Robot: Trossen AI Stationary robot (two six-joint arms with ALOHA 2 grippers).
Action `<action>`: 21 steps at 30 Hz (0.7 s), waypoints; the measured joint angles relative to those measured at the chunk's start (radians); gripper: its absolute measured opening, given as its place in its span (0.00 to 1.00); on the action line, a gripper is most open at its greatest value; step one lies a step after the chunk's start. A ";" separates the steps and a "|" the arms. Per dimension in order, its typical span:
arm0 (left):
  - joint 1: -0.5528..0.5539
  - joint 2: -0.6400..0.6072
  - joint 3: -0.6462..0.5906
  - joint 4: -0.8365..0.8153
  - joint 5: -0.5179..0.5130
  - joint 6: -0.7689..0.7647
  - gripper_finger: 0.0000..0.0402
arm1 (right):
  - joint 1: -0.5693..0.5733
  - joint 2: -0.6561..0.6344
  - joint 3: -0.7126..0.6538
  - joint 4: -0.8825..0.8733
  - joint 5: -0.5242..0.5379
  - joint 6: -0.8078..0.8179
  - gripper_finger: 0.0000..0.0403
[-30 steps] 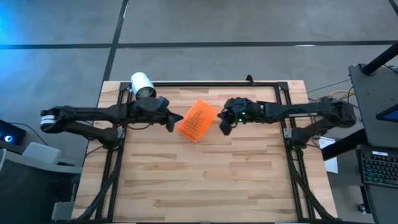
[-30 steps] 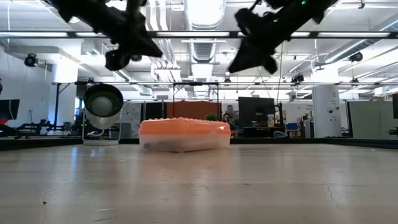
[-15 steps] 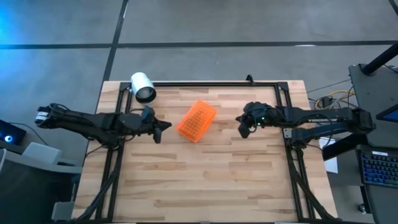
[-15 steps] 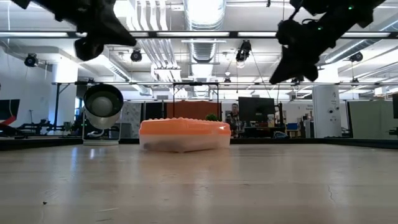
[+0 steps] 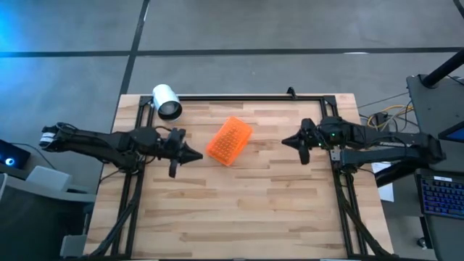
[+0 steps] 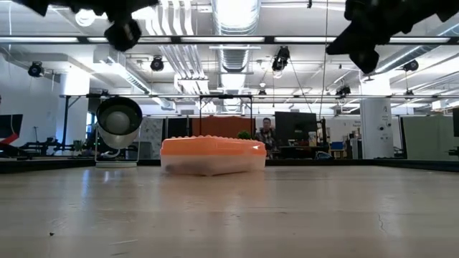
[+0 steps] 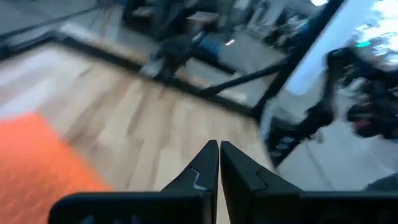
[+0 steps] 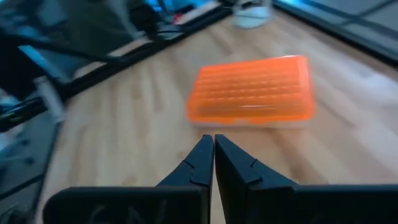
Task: Pick & place school supplies into a supply box
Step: Return to Home Position
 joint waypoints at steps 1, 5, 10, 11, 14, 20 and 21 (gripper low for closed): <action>0.006 -0.014 -0.022 -0.018 -0.005 -0.007 0.00 | 0.000 -0.016 -0.022 0.024 -0.034 -0.010 0.02; 0.029 -0.101 -0.118 -0.005 -0.019 -0.078 0.00 | 0.000 -0.096 -0.137 0.120 -0.139 0.004 0.02; 0.029 -0.252 -0.253 0.092 -0.048 -0.101 0.00 | 0.001 -0.205 -0.235 0.222 -0.197 0.068 0.02; 0.029 -0.281 -0.278 0.111 -0.065 -0.099 0.00 | -0.001 -0.227 -0.250 0.230 -0.196 0.068 0.02; 0.029 -0.370 -0.344 0.126 -0.114 -0.082 0.00 | -0.004 -0.284 -0.285 0.243 -0.135 0.069 0.02; 0.029 -0.518 -0.430 0.136 -0.120 -0.009 0.00 | -0.004 -0.360 -0.348 0.254 -0.068 0.096 0.02; 0.029 -0.539 -0.442 0.136 -0.114 0.003 0.00 | -0.005 -0.368 -0.357 0.260 -0.066 0.105 0.02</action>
